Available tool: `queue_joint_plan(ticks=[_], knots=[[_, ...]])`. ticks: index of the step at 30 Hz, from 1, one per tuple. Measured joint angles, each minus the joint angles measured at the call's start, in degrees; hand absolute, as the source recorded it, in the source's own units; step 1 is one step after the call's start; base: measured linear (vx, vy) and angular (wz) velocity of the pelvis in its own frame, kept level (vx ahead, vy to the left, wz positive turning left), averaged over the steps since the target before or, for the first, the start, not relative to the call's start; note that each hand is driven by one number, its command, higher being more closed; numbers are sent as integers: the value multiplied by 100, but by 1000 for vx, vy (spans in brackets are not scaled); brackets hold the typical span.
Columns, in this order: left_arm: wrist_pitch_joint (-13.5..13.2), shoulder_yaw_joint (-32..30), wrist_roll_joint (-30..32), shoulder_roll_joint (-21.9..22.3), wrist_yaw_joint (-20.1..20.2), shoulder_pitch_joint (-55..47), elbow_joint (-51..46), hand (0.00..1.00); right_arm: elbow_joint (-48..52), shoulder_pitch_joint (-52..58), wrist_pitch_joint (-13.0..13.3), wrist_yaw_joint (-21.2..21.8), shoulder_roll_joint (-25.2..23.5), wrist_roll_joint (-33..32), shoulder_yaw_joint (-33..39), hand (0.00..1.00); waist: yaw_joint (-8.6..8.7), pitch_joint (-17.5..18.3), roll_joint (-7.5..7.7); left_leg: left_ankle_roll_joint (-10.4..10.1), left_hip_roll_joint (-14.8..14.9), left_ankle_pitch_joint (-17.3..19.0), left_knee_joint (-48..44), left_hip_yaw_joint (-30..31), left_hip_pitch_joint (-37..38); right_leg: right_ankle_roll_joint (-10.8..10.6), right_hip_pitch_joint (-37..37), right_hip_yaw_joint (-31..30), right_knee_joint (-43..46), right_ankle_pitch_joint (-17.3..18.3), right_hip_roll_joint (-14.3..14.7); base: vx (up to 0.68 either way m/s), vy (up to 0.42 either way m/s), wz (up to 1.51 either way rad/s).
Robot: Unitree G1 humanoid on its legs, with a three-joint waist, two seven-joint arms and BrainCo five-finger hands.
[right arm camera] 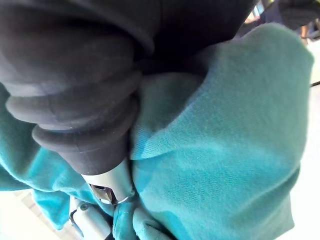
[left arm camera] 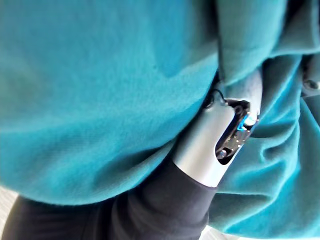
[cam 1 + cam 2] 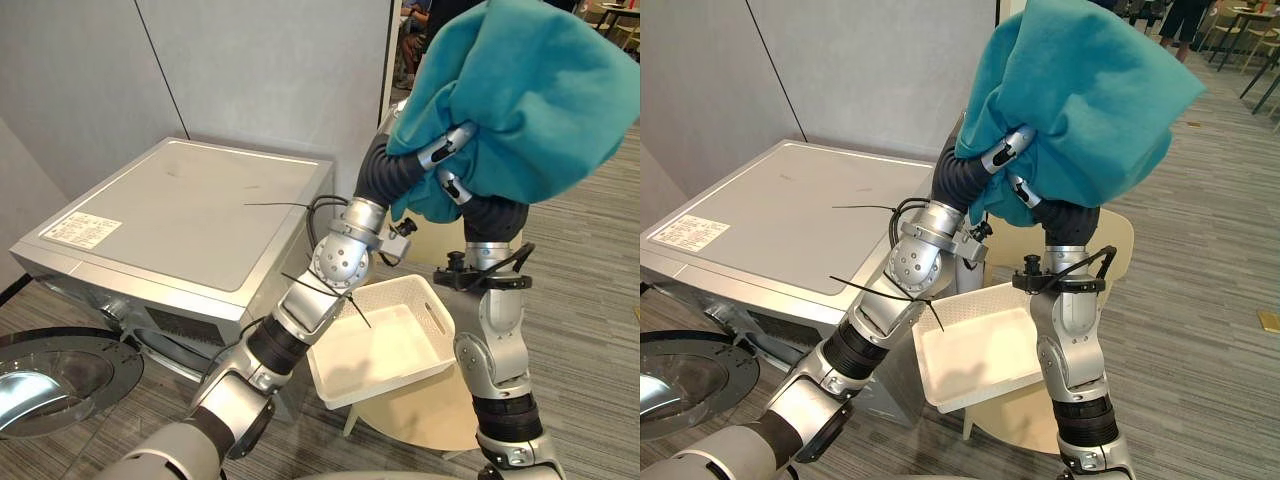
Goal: Pick up the laundry basket with both hands and put the clothes into the washing machine.
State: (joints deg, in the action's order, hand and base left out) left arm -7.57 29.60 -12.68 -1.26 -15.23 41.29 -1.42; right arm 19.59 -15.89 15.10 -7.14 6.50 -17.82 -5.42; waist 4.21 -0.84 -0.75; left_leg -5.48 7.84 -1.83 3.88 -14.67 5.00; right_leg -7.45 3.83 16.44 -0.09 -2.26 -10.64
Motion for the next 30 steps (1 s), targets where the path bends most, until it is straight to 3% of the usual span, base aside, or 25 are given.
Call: queue_joint_plan(ticks=[1,16,20,24,30], knots=[[7,0,-3,0,0,0,0,100,0,0,-8,0,0,-18,1,0,0,0,0,0,0,0,0,0,0,0,0,0,0,0,0,0,0,0],[74,-163,-8,-52,191,-68,253,100,226,472,-227,-29,-74,-183,490,0,-26,-3,9,9,2,8,12,-73,61,-2,0,-85,12,-2,7,-1,0,-2],[76,-1351,-1,-264,212,-454,64,100,228,702,-232,-99,-87,-196,1427,0,6,-5,-4,25,18,35,12,-225,168,4,-15,-246,32,-6,26,-23,0,-18],[35,-2918,12,-756,-172,-957,-621,100,233,1145,-232,-262,-85,-220,2285,0,21,-11,-47,-2,30,62,8,-301,183,10,-60,-326,31,-9,42,-12,-3,-12],[-294,-4779,54,-1071,-578,-1913,-1759,100,247,1769,-241,-263,-195,-226,2840,0,-31,-20,-81,-1,28,85,12,-301,177,10,-99,-372,28,-5,41,9,1,-4]])
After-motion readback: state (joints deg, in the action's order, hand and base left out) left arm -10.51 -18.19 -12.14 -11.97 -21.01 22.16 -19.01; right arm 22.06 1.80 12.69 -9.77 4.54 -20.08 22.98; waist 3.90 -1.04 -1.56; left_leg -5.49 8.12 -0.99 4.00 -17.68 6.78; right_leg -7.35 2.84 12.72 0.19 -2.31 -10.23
